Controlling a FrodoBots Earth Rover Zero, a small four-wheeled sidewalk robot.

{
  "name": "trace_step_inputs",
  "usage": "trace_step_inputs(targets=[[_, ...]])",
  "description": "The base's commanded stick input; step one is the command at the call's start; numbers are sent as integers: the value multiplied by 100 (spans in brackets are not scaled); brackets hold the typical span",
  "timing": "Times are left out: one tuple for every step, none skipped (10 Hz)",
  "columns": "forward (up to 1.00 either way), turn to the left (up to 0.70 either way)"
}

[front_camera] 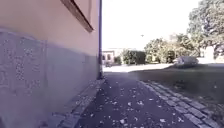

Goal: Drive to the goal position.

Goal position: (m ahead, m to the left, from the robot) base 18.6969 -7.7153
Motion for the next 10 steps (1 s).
trace_step_inputs(targets=[[70,-14],[70,-14],[70,-14],[70,-14],[70,-14],[70,-1],[70,0],[70,0],[70,0],[70,0]])
